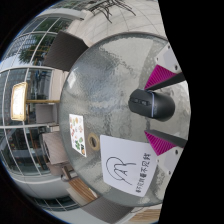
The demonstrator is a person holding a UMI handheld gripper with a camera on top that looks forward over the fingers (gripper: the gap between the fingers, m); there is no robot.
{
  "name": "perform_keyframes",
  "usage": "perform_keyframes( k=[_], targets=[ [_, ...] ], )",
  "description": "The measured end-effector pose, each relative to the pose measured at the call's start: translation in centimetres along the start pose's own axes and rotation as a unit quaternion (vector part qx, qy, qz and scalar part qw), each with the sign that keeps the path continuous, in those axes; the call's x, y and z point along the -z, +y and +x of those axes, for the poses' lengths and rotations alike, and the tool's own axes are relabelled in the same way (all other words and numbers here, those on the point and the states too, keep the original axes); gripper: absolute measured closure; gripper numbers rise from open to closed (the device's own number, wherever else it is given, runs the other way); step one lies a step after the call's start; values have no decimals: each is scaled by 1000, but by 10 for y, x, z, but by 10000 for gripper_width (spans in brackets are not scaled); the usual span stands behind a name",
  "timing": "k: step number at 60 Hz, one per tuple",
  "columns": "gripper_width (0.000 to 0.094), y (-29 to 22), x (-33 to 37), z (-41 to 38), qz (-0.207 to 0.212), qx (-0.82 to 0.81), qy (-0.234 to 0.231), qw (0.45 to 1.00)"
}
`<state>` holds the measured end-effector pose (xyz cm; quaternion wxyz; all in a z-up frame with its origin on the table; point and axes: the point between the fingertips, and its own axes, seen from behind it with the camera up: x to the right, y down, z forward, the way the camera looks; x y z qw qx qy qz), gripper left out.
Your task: Arrange mouse
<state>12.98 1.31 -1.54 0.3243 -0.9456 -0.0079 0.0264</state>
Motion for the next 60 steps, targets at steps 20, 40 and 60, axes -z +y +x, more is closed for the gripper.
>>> perform_keyframes(
  k=[20, 40, 60],
  targets=[
    [473, -12, -17, -4, -3, 32, 0, 999],
    [615, -12, -10, -3, -19, 2, 37, 999],
    [614, -233, 130, -68, 151, 11, 62, 986]
  ],
)
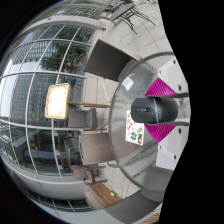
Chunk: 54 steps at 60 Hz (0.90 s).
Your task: Arrange mouse
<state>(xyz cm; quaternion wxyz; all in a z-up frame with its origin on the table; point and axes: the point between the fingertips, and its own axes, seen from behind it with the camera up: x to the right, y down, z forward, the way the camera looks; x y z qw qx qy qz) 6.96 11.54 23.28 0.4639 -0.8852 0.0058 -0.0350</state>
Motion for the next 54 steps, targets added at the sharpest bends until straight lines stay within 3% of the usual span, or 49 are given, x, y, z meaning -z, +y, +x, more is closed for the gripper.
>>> perform_keyframes(
  k=[5, 12, 17, 28, 37, 48, 54],
  targets=[
    [613, -39, 13, -38, 32, 13, -9, 999],
    [616, -24, -9, -106, 14, 29, -41, 999],
    [617, 20, -39, -147, -24, 34, -65, 997],
    [615, 146, -101, -174, -127, 24, -63, 990],
    [616, 213, -119, -166, -172, 18, -51, 984],
    [596, 215, -120, -166, -163, 5, -52, 985],
    [512, 214, -121, -166, -155, 7, -54, 986]
  ],
)
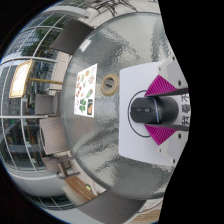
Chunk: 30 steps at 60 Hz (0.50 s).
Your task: Arrange mouse
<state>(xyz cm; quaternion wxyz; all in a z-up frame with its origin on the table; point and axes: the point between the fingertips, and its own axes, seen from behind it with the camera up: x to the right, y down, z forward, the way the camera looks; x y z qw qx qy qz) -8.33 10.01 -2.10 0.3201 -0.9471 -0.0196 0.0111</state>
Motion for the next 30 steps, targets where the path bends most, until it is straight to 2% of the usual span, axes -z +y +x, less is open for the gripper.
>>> perform_keyframes(
  k=[5, 9, 12, 30],
  targets=[
    [425, 2, 1, 1, -13, -2, -1, 1000],
    [176, 0, 12, 10, -15, -7, 15, 1000],
    [76, -13, 27, 13, 3, -4, 20, 1000],
    [70, -57, 166, 23, 82, -24, 6, 996]
  ],
)
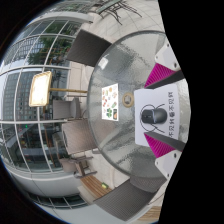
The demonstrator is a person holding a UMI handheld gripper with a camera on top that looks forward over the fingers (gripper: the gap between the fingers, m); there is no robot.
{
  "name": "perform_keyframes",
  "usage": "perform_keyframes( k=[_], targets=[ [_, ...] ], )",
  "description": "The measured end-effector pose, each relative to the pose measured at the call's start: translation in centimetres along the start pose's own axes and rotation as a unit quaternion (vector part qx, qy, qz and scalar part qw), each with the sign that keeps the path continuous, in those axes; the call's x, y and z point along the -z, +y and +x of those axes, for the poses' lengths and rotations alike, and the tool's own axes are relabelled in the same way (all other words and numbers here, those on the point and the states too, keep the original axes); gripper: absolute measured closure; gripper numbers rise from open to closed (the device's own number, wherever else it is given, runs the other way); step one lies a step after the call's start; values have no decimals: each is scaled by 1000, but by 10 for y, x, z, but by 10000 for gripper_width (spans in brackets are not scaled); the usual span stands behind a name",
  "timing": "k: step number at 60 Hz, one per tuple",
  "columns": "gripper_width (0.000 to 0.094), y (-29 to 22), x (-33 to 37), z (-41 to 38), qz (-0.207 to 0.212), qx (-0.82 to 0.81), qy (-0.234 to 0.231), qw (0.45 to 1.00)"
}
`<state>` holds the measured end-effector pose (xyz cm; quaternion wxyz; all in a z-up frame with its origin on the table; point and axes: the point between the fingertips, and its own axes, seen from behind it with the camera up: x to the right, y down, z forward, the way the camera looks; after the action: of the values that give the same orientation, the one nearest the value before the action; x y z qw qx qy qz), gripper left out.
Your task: Arrange mouse
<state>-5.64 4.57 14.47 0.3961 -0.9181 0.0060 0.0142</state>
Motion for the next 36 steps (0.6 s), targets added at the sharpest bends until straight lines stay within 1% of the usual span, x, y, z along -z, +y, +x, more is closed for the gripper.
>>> perform_keyframes(
  k=[4, 13, 25, 36],
  targets=[
    [69, -4, 28, 5, 17, -1, 0, 1000],
    [76, 8, 80, 14, 38, -3, 1, 999],
    [83, 32, 126, 21, 44, -13, -1, 999],
    [84, 50, 148, 29, 51, -11, 6, 999]
  ],
)
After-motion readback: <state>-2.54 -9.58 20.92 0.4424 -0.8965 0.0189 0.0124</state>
